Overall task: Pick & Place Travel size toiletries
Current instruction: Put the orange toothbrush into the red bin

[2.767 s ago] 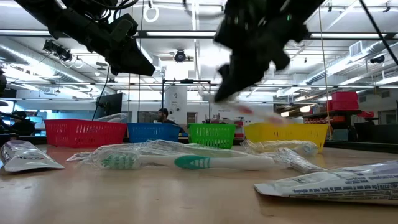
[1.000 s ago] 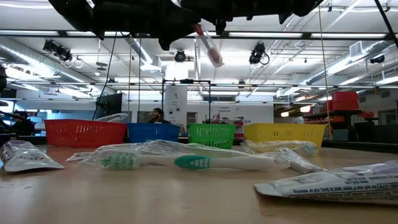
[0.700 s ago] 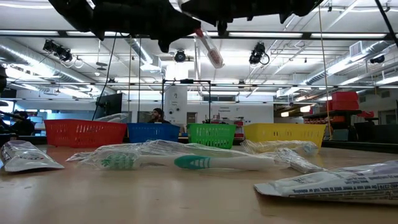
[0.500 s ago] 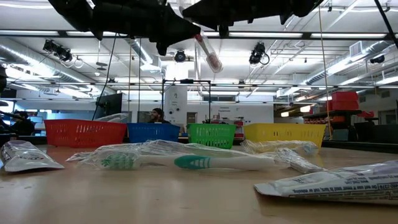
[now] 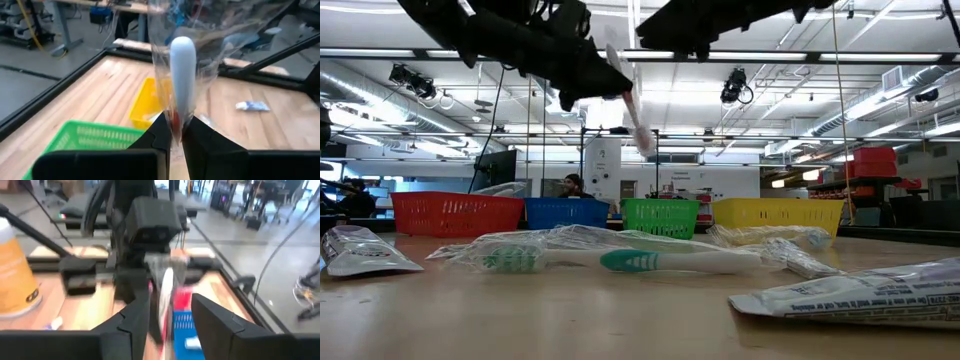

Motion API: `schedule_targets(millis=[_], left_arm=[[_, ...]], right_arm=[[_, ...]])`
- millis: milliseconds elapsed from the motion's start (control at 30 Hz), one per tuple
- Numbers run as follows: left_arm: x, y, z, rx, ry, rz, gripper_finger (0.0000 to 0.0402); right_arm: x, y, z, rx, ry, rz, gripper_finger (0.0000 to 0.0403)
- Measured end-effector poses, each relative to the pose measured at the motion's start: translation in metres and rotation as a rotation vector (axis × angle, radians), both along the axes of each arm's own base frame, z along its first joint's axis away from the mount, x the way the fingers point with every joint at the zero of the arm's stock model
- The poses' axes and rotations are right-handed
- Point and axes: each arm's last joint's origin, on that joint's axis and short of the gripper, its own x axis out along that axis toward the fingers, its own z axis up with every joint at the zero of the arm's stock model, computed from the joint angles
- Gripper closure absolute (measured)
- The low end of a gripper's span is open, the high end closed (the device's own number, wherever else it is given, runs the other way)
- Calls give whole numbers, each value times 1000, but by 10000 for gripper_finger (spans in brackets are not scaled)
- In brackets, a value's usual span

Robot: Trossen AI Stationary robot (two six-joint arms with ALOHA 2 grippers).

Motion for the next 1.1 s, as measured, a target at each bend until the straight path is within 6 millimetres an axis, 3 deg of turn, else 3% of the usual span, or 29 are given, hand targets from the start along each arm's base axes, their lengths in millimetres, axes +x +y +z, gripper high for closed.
schedule_targets(millis=[200,333,467,833,1100], left_arm=[[-11,11,22,-32,186,100,363],[-23,23,37,-82,420,302,362],[-39,34,47,-219,529,543,362],[-80,44,32,-418,869,812,361],[-70,48,17,-337,988,754,361]], right_arm=[[-24,1,1,50,162,-19,232],[-31,1,-6,62,266,-51,234],[-34,1,-14,63,347,-54,243],[-40,-2,-21,21,443,-141,258],[-41,-1,-22,22,453,-139,258]])
